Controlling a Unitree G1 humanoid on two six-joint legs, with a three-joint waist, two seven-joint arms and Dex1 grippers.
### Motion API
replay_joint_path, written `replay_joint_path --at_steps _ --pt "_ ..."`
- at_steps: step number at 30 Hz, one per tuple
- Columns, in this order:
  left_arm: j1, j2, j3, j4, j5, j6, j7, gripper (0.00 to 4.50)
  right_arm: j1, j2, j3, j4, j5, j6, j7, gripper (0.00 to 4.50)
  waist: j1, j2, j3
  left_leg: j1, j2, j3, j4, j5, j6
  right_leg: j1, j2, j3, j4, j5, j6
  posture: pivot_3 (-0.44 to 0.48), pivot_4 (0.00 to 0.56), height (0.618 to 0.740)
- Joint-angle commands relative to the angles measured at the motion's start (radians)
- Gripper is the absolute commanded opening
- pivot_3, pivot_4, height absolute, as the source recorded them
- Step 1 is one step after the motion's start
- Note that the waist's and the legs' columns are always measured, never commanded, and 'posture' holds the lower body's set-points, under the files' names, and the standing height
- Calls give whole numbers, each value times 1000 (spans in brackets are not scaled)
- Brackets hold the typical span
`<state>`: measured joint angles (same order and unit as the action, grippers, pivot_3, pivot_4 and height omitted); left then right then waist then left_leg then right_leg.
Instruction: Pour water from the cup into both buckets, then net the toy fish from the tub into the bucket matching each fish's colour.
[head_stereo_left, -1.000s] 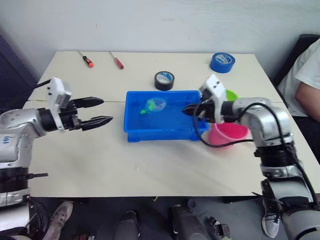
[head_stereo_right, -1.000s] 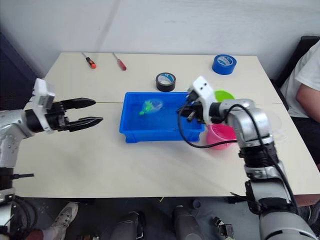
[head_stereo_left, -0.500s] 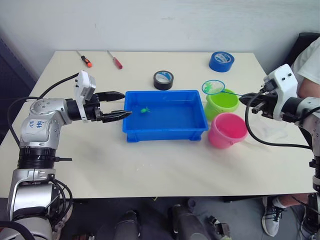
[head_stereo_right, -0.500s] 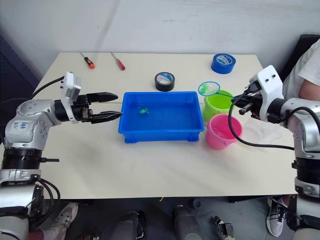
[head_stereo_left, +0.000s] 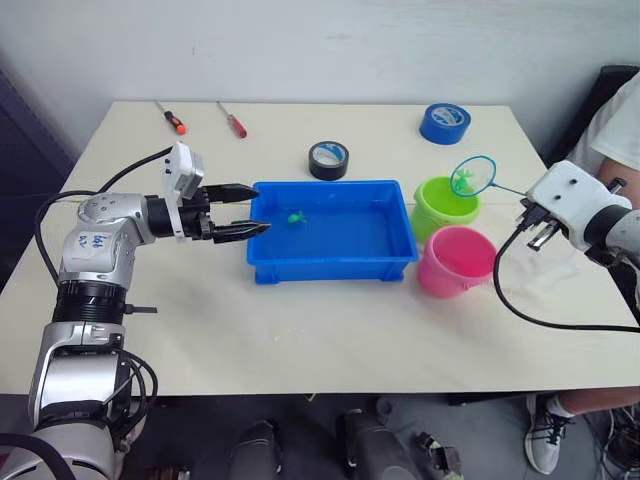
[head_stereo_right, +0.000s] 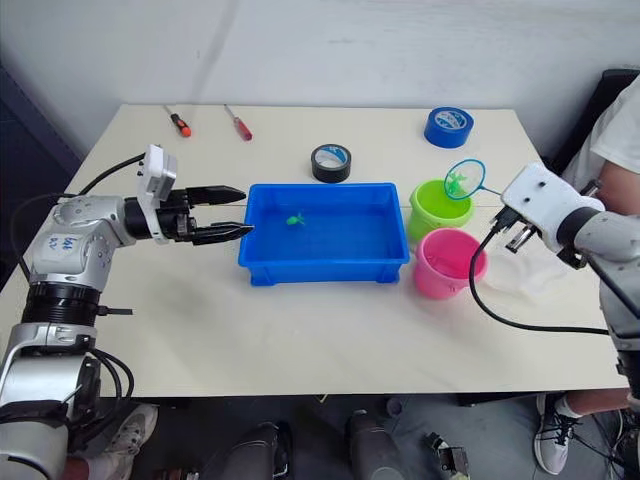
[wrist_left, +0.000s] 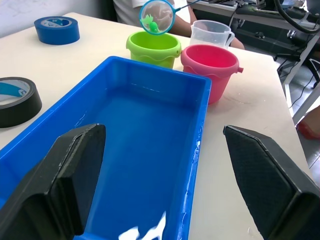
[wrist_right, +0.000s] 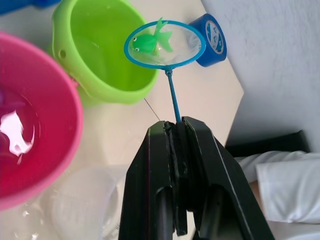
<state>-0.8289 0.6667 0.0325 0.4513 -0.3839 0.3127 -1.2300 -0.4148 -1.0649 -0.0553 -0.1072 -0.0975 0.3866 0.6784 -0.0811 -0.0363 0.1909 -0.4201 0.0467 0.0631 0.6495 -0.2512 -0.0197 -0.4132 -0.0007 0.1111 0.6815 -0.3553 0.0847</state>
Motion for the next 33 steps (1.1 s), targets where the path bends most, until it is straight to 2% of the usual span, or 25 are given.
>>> replay_joint_path --at_steps 1,9,16,23,33 --pt "-34 -2 11 9 8 -25 -9 4122 46 -52 44 -86 -175 -129 -77 0 1 0 0 0 0 0 0 0 0 0 0 0 0 0 0 0 150 734" --pt "-33 -2 13 12 12 -31 -15 4122 58 -117 134 -34 -527 -316 -233 0 3 0 0 0 0 1 0 0 0 0 0 1 1 0 0 0 150 734" --pt "-27 -2 16 6 12 -28 -14 4122 57 -104 153 -10 -664 -365 -265 0 2 0 0 0 0 1 1 1 -1 -1 0 1 1 0 0 0 150 734" --pt "-35 -5 12 15 14 -29 -19 4122 115 -110 132 -77 -778 -400 -313 0 3 0 0 1 0 1 1 1 -1 -1 0 1 3 0 0 0 150 734" --pt "-40 -19 11 23 17 -35 -22 4122 223 -38 118 -139 -1008 -323 -435 0 2 0 0 1 -1 2 4 2 -3 -1 1 0 7 0 0 0 150 734"
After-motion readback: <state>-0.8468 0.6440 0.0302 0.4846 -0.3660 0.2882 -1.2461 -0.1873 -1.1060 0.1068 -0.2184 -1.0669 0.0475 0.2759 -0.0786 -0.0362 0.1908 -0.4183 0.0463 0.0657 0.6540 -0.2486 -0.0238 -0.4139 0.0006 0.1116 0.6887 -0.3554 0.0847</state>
